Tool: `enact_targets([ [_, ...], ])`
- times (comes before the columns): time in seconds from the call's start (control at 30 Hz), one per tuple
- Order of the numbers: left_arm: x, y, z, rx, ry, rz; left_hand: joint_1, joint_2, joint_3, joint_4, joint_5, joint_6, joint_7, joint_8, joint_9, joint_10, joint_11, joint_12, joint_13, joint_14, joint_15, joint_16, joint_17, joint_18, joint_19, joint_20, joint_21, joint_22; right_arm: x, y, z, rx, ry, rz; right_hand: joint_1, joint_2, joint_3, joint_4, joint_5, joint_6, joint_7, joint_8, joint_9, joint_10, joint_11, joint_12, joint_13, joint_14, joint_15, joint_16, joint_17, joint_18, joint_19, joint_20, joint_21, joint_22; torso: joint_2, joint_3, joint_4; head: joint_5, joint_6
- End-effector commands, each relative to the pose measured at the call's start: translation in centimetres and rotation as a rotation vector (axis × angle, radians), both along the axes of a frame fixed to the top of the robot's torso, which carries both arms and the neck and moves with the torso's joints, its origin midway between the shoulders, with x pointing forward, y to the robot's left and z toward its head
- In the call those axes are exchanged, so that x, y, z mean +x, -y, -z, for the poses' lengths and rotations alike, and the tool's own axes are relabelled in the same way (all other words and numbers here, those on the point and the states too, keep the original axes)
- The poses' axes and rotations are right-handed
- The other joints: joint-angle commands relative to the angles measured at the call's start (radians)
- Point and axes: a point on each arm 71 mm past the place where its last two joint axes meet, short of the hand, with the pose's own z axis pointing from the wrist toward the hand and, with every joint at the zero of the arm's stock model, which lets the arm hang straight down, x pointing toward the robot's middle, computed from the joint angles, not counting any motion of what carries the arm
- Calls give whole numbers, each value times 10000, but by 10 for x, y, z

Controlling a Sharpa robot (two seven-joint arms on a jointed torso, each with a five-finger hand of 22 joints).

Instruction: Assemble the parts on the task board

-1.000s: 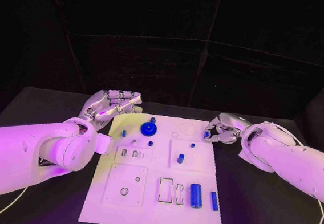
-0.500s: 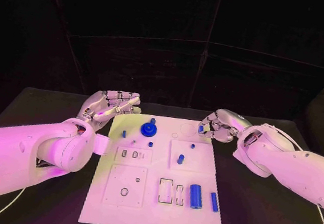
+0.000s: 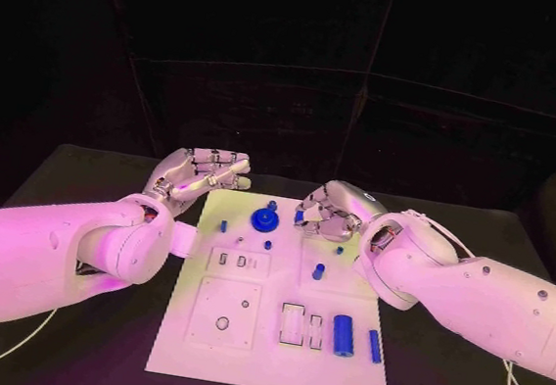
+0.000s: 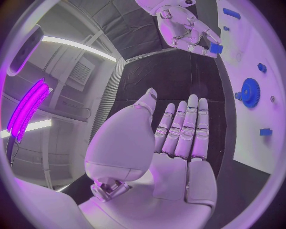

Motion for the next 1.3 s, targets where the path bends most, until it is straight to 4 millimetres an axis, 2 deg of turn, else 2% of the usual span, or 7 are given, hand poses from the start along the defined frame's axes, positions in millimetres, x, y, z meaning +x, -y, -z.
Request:
enact_targets([
  [0.03, 1, -1, -2, -4, 126, 69, 70, 30, 6, -65, -34, -32, 380, -58, -6, 8, 16, -43, -6, -66, 2, -40, -12, 44, 56, 32, -65, -15, -3, -14, 3, -555, 95, 280, -145, -5, 198, 151, 20, 283, -168, 59, 11, 84, -138, -44, 525, 837, -64, -9, 1647, -161, 315, -69, 54, 1691, -60, -36, 41, 116, -119],
  [0.27, 1, 1, -3, -22, 134, 112, 70, 30, 6, -65, -34, -32, 380, -58, -6, 8, 16, -43, -6, -66, 2, -40, -12, 44, 56, 32, -65, -15, -15, -47, 18, -993, -58, -240, -203, -61, 222, 161, -17, 280, -168, 40, 6, 83, -140, -57, 519, 834, -67, -17, 1634, -163, 324, -75, 57, 1702, -91, -79, 35, 321, -271],
  [0.5, 1, 3, -3, -35, 123, 156, 64, 38, 4, -89, -34, -31, 377, -64, -7, 7, 14, -44, -7, -75, 4, -59, -18, 43, 57, 33, -74, -26, -23, -65, 33, -1408, -335, -503, -283, -126, 261, 179, -154, 254, -156, 0, -5, 80, -133, -76, 511, 831, -65, -27, 1618, -162, 318, -78, 53, 1695, -88, -72, 52, 408, -345],
  [0.7, 2, 4, -3, -48, 95, 207, 63, 38, 3, -92, -34, -31, 376, -65, -7, 8, 13, -44, -7, -78, 5, -62, -19, 43, 56, 33, -75, -28, -29, -73, 43, -1621, -327, -673, -311, -153, 275, 184, -155, 231, -147, -22, -12, 68, -126, -95, 497, 831, -63, -28, 1618, -161, 315, -78, 51, 1691, -85, -59, 47, 516, -453],
  [1.3, 3, 6, -2, -50, 75, 237, 60, 39, 2, -99, -34, -30, 372, -67, -7, 7, 12, -44, -7, -89, 7, -73, -22, 41, 52, 35, -80, -32, -34, -82, 56, -2020, -548, -913, -350, -218, 293, 181, -116, 222, -140, -42, -15, 78, -120, -83, 516, 832, -58, -30, 1617, -161, 314, -76, 49, 1691, -84, -57, 40, 583, -576],
])
